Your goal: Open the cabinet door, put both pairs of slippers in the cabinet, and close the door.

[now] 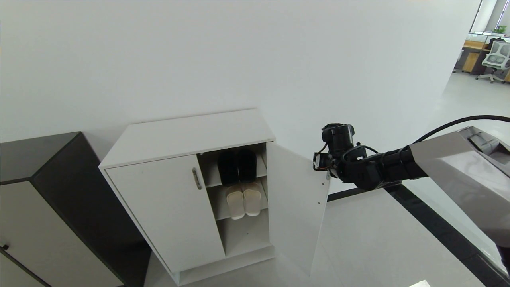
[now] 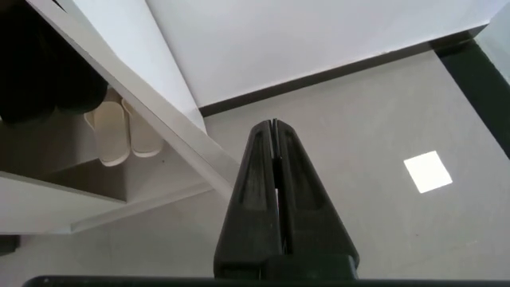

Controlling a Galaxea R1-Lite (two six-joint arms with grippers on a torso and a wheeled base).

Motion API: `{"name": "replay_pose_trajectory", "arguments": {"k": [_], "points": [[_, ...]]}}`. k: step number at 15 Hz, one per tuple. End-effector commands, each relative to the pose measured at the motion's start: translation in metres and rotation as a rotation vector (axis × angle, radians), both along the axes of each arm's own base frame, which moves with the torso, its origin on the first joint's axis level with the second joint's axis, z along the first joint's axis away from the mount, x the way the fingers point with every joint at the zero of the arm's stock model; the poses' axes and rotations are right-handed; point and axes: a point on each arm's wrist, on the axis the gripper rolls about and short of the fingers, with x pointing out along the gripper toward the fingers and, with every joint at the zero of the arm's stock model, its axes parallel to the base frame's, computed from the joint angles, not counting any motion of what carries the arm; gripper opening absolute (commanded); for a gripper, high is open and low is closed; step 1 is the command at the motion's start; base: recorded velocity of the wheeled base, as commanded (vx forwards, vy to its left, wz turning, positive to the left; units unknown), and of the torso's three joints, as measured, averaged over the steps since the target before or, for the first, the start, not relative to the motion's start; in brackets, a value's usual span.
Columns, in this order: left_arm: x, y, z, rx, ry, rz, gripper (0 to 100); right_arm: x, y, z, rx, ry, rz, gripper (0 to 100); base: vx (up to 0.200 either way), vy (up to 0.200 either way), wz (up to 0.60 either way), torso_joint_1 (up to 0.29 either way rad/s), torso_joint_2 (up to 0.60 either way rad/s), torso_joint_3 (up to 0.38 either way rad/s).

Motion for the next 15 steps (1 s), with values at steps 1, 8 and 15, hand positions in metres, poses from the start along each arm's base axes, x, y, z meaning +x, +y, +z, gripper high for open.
{"name": "replay_pose_trajectory", "arguments": {"k": [1,8,15], "points": [[0.000,0.000,0.000,0.000,0.001,0.000,0,-0.001,0.002,-0.003,-0.005,0.009,0.004,0,0.000,0.000,0.00,0.000,0.00,0.000],[0.000,0.000,0.000,-0.002,0.001,-0.001,0,-0.037,0.029,-0.004,-0.023,0.049,0.089,0,0.000,0.000,0.00,0.000,0.00,0.000],[0.000,0.000,0.000,-0.003,0.001,-0.001,0,-0.093,0.061,0.018,-0.006,0.015,0.227,0,0.000,0.000,0.00,0.000,0.00,0.000]]}}
